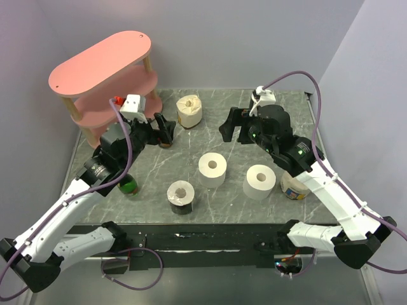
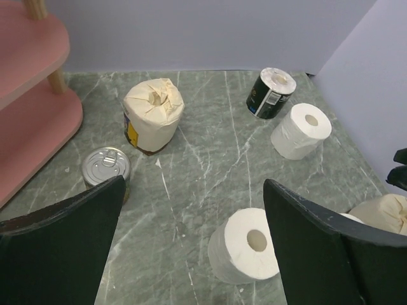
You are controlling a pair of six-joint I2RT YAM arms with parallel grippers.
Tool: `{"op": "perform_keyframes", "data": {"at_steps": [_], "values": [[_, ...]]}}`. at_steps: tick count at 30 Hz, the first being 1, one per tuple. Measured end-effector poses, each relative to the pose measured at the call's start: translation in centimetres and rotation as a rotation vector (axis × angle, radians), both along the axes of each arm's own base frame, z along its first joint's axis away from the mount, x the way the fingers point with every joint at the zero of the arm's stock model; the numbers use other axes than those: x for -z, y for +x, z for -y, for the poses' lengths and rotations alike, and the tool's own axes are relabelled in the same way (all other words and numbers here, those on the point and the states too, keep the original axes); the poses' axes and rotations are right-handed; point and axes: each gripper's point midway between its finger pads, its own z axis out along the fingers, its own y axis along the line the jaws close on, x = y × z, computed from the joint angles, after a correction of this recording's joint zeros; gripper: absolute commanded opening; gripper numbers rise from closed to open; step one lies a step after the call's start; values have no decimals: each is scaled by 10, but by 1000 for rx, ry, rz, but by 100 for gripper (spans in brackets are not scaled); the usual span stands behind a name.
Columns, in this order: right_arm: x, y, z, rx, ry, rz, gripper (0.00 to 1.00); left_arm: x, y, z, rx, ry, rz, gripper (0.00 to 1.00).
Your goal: Place and organize the paper towels onto the shelf
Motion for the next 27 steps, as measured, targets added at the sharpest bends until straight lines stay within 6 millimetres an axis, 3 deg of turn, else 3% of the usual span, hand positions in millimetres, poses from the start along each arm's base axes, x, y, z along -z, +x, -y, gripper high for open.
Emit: {"op": "perform_keyframes", "data": {"at_steps": [5,14,18,21,27], "values": [[7,-3,3,-1,-10,-7,99,6,7,-10,-84,-20,-29,96],[32,-17,17,5,-58,-36,100,53,12,-55,-391,63,-255,97],[45,-25,20,-16,-76,-44,100,75,5,-79,-535,109,-368,99],[54,-33,20,-53,-83,-51,100,95,-5,-94,-614,151,-443,95],[49,-44,17,-123,-62,-19,99,112,-22,-125,-776,179,-507,93]]}}
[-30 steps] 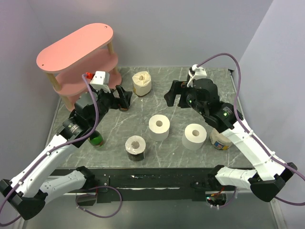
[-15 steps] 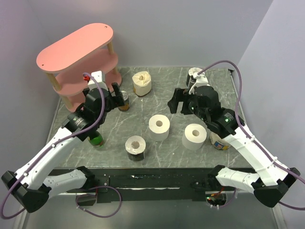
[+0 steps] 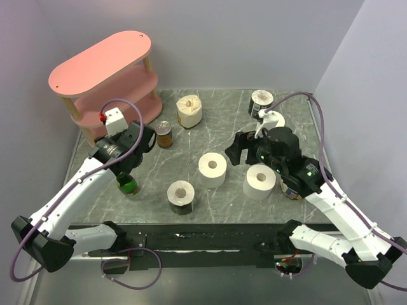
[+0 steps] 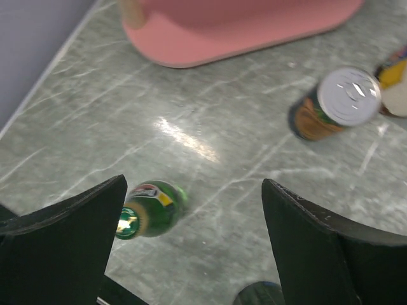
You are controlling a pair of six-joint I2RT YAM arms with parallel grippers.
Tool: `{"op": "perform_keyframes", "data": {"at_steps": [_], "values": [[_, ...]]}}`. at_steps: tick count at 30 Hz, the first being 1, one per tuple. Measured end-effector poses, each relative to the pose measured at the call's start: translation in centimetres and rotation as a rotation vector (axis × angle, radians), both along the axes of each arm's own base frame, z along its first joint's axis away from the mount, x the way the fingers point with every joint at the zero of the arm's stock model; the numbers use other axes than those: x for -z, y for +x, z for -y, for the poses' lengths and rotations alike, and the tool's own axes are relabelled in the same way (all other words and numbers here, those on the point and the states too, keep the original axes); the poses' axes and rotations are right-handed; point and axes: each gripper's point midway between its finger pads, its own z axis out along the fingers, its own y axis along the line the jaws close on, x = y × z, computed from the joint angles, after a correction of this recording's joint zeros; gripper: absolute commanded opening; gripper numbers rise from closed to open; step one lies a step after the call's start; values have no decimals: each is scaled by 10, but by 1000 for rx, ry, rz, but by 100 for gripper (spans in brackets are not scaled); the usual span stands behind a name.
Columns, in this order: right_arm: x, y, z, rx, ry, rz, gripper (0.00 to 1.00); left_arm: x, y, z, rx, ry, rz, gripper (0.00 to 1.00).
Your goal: Place and organize the paper towels onto the shelf
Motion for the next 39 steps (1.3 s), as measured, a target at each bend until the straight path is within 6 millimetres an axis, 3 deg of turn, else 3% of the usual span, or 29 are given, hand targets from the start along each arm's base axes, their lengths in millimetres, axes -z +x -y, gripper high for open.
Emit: {"op": "perform_keyframes", "data": {"at_steps": [7,13,26,29,35,39], "values": [[-9,-5,3,-14,17,46,99,10,-14,-32,-157,35,-15,89],[-6,-5,3,-17,12,43,99,30,-24,-46,-219,29,-48,85],[-3,-4,1,-26,1,35,99,55,-31,-48,-291,27,-131,91],[-3,-4,1,-27,-1,36,99,47,-25,-49,-297,57,-135,94],[-3,-6,2,-33,-6,37,99,3,5,-25,-128,45,-79,100],[-3,-8,4,-39,-14,38,99,-3,12,26,126,18,-88,98]]}}
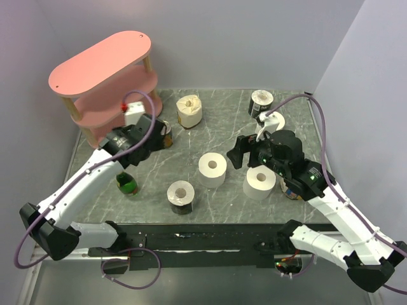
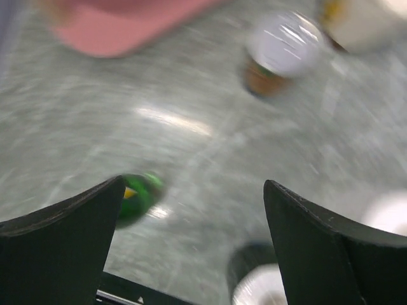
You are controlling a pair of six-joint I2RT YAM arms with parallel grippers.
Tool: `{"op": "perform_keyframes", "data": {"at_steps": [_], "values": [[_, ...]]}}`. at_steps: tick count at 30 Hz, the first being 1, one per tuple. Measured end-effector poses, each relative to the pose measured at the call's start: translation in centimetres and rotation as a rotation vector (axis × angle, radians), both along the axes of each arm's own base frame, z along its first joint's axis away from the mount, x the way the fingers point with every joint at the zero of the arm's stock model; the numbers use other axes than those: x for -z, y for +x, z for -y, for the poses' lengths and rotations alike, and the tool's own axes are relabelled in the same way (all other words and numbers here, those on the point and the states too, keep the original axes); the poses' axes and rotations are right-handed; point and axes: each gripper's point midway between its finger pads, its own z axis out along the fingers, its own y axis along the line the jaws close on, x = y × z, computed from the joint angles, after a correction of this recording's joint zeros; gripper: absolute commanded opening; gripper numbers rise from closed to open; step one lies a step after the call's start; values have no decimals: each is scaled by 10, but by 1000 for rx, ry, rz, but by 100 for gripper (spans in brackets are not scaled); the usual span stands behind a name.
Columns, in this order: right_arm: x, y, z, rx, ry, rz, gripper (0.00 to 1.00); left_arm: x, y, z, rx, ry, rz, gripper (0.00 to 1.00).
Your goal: Place and organize the paper towels onto the shelf
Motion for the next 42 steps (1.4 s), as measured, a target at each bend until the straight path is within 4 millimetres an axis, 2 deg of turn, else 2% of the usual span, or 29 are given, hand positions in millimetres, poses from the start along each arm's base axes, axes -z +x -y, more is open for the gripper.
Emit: {"op": "perform_keyframes", "data": {"at_steps": [2,6,8,12,16,21,24,30,38,42], "values": [[0,-1,2,1,-3,-1,99,3,-3,34,148,-33,-26,99],[-3,-6,7,11,-1,6,99,19,-19,96,376,-83,-98,91],[-8,-8,10,17,9,24,99,33,-30,121,455,-82,-149,88],[-20,-15,17,25,37,63,99,69,-56,154,560,-72,-262,79],[-26,-17,23,41,48,86,99,97,-80,157,587,-59,-353,74],[-28,-19,25,46,52,94,99,120,-99,141,549,-66,-417,72],[-25,-19,26,47,50,90,99,123,-106,132,528,-80,-425,70],[-14,-20,26,47,36,68,99,122,-111,127,506,-118,-407,66],[-14,-20,25,45,40,65,99,142,-118,126,506,-134,-437,61],[-14,-21,25,44,44,64,99,147,-116,132,510,-142,-436,49]]}}
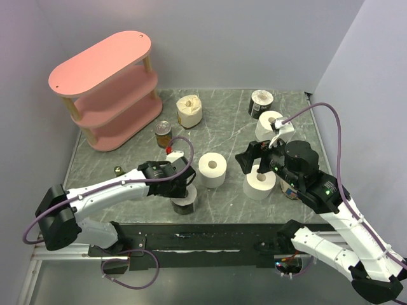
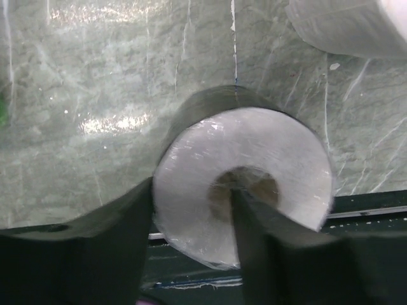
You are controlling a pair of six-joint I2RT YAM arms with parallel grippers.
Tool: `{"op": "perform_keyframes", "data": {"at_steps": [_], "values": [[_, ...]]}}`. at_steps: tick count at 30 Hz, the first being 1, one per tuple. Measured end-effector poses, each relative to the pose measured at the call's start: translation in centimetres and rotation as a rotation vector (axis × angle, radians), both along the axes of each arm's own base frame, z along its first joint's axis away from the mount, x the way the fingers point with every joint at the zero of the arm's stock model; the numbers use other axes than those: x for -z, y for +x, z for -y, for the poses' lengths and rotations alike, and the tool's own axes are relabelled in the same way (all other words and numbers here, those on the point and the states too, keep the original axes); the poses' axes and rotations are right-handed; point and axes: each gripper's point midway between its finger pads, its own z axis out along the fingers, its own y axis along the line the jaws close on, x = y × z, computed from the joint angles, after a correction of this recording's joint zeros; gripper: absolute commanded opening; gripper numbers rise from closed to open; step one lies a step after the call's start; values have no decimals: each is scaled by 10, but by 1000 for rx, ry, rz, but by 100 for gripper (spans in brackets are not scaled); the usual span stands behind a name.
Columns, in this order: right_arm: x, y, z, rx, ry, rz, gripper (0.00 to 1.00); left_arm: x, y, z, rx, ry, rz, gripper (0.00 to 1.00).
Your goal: Place and organize the paper towels onto the shelf
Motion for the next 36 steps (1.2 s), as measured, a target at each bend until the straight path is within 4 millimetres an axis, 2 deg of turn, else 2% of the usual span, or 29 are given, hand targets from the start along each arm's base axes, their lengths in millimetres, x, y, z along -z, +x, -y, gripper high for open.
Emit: {"op": "perform_keyframes", "data": {"at_steps": [2,5,11,15,18,21,24,27,29,32,36], "values": [[0,0,0,-1,2,-2,99,2,2,3,1,-4,3,39],[0,-1,0,-1,5,-1,99,4,5,7,6,-2,8,31],[-3,-2,1,-1,11,7,99,-4,17,12,2,20,38,27],[-3,-3,1,-1,16,7,99,-25,33,12,-19,19,93,27],[-4,-3,1,-3,20,7,99,-47,55,8,-60,7,150,26],[-5,-4,1,-3,24,11,99,-73,86,-9,-126,7,216,26],[-7,-5,2,-3,28,16,99,-103,117,-34,-203,20,292,26],[-9,-7,3,-3,33,22,100,-140,149,-67,-293,44,391,27],[-10,-7,4,-3,34,25,100,-156,162,-88,-342,61,438,26],[-10,-8,4,-2,34,26,99,-169,175,-119,-415,100,481,28],[-9,-8,5,-3,32,24,99,-175,183,-160,-510,153,501,28]]}}
